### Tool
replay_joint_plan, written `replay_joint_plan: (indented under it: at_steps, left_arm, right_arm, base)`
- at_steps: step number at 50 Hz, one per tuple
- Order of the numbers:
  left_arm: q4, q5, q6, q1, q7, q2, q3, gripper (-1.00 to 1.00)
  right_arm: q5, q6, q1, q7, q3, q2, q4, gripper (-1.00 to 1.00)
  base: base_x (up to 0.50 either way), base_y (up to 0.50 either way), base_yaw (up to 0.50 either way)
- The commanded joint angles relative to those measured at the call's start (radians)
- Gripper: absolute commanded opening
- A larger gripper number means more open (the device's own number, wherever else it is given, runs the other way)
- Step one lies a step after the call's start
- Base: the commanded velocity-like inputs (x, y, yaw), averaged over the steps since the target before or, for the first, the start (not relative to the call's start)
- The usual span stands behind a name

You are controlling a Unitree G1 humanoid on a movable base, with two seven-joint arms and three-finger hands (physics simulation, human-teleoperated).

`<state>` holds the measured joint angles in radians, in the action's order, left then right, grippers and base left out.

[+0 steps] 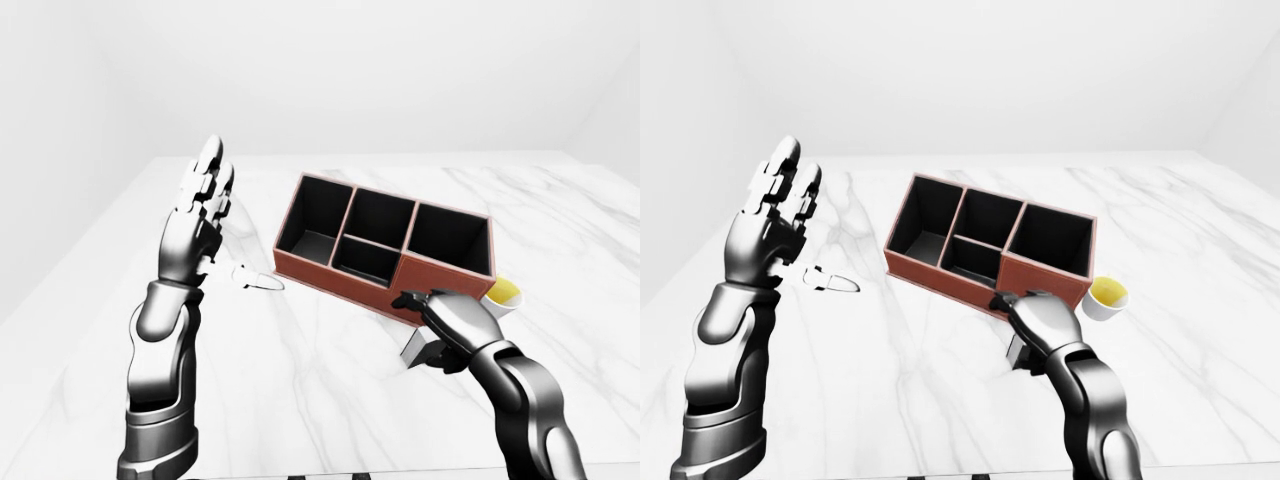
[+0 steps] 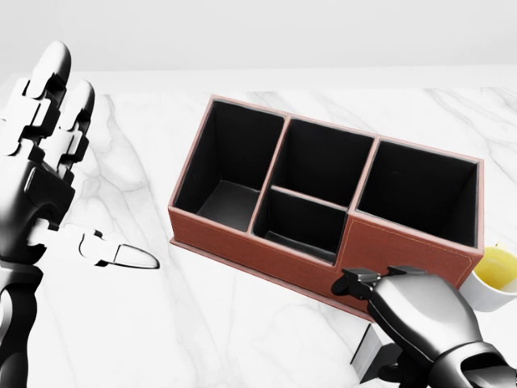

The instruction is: Pick up the book and place it in the right compartment of the caddy.

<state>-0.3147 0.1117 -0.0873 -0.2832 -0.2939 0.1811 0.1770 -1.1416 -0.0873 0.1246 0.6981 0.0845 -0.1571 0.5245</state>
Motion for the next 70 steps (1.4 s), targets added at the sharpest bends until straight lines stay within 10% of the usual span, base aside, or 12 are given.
replay_joint_plan:
  at_steps: [1, 70]
  left_arm:
    - [0.001, 0.005, 0.0, 0.005, 0.002, 0.0, 0.001, 1.0]
    - [0.015, 0.017, 0.0, 0.015, 0.012, 0.005, 0.015, 1.0]
  right_arm:
    - [-0.06, 0.0, 0.007, 0.0, 0.007, -0.012, -0.063, 0.26]
    - [-0.221, 0.0, -0.025, -0.144, -0.002, -0.067, -0.268, 0.29]
  base:
    - [0.0, 0.0, 0.0]
    - [0.0, 0.0, 0.0]
